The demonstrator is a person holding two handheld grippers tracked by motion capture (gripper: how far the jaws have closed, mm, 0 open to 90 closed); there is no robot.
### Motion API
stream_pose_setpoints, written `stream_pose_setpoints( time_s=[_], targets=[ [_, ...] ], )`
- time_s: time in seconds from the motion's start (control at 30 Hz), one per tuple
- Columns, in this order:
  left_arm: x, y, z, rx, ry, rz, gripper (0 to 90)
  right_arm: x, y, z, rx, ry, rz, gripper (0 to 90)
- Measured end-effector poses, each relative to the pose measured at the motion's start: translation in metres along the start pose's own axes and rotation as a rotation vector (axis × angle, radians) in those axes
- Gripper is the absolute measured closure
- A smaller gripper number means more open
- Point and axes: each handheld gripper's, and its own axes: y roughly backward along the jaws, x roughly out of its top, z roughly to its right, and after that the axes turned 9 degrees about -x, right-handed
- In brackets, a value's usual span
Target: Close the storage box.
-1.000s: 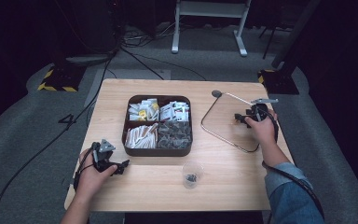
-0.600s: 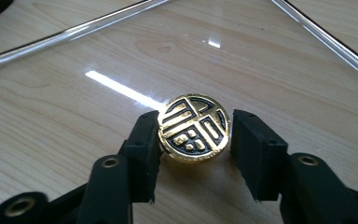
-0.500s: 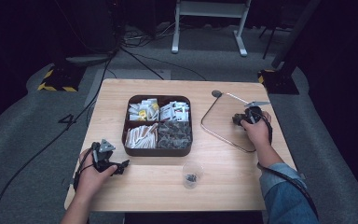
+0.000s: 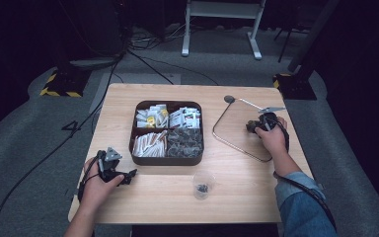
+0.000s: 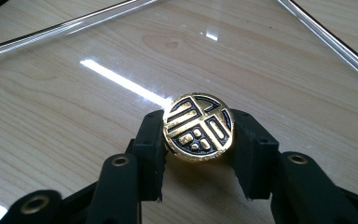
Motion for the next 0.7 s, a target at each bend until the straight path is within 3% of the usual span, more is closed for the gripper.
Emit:
stream_pose_setpoints(
  time_s=[0.2, 0.37, 0.57, 0.7],
  targets=[
    [0.000, 0.000, 0.000, -0.002, 0.001, -0.002, 3.5, 0.002, 0.001, -0.003, -0.024, 0.003, -0.018, 58.9],
    [0.000, 0.001, -0.001, -0.003, 0.002, -0.001, 3.6, 0.004, 0.002, -0.004, -0.013, 0.002, -0.030, 59.0],
    [0.000, 0.000, 0.000, 0.000, 0.001, 0.000, 3.5, 0.004, 0.011, -0.002, -0.005, -0.021, 0.025, 59.0],
    [0.000, 0.000, 0.000, -0.001, 0.000, 0.000, 3.5, 0.011, 0.022, -0.001, 0.003, -0.012, 0.047, 59.0]
  ],
)
